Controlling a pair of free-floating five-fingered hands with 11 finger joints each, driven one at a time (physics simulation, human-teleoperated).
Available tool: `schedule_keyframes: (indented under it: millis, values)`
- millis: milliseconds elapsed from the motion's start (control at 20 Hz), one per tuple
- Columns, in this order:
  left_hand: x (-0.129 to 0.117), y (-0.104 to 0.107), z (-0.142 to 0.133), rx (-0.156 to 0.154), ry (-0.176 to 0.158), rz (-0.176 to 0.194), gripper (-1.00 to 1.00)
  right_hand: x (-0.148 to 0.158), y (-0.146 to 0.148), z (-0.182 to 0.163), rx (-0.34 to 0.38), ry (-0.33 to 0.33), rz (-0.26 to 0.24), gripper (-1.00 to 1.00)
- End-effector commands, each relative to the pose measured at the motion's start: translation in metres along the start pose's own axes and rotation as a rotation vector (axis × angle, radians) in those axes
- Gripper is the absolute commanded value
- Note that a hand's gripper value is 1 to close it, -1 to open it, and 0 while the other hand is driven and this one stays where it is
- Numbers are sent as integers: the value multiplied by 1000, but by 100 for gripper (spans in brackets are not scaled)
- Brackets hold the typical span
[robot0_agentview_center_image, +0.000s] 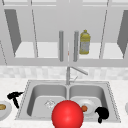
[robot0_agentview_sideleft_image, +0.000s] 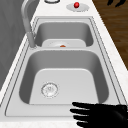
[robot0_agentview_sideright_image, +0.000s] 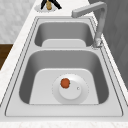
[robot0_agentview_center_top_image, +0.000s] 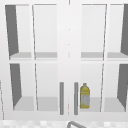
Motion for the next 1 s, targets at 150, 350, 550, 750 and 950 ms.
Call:
schedule_keyframes:
  millis: [150, 350, 550, 750, 950]
  values:
    - [-1, -7, -12, 0, -2, 5, -100, 0, 0, 0, 0, 0, 0, 0]
    - [-3, -6, -13, 1, -5, 6, -100, 0, 0, 0, 0, 0, 0, 0]
    - [5, -18, -34, 7, -48, -105, -100, 0, 0, 0, 0, 0, 0, 0]
    - [14, -22, -49, 48, -42, -165, -100, 0, 0, 0, 0, 0, 0, 0]
    - [28, -24, -63, 106, -57, -197, -100, 0, 0, 0, 0, 0, 0, 0]
